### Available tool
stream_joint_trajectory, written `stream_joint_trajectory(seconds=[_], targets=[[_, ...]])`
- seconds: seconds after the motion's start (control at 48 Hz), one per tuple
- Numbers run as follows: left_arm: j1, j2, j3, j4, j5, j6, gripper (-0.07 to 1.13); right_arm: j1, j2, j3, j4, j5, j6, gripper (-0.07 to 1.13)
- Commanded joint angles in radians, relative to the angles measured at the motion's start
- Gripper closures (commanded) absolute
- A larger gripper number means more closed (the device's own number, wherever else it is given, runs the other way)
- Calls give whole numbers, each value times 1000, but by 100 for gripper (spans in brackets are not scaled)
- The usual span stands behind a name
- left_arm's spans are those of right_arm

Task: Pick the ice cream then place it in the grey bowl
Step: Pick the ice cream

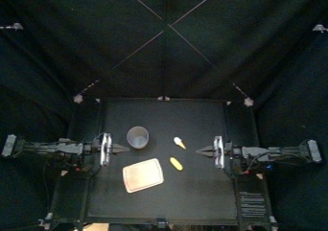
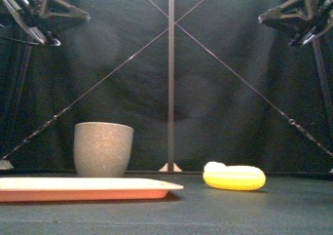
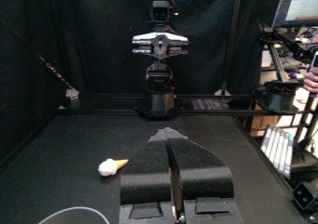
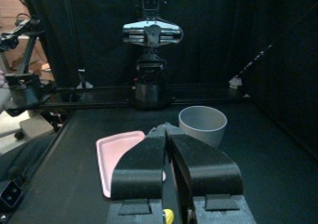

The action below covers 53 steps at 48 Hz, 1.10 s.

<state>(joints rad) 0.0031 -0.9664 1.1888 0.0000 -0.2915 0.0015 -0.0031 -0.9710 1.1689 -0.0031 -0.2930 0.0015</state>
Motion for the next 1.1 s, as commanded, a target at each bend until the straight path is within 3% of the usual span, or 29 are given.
stream_joint_trajectory(seconds=[0.021,0.229,0.438,0.646,0.75,0.854,1.104], targets=[[3,2,6,12,-57,2,112,0,31,-5,6,2,6,108],[3,-2,11,12,-71,-2,108,-21,149,-21,115,48,74,99],[3,-2,12,12,-69,-2,108,-150,324,-35,167,146,106,86],[3,-2,18,12,-69,0,108,-259,483,-71,166,147,109,45],[3,-2,18,12,-69,0,108,-281,558,-109,166,147,110,19],[3,-2,18,12,-69,0,108,-287,629,-150,166,147,110,1],[3,-2,18,11,-69,-2,108,-322,799,-244,156,160,109,2]])
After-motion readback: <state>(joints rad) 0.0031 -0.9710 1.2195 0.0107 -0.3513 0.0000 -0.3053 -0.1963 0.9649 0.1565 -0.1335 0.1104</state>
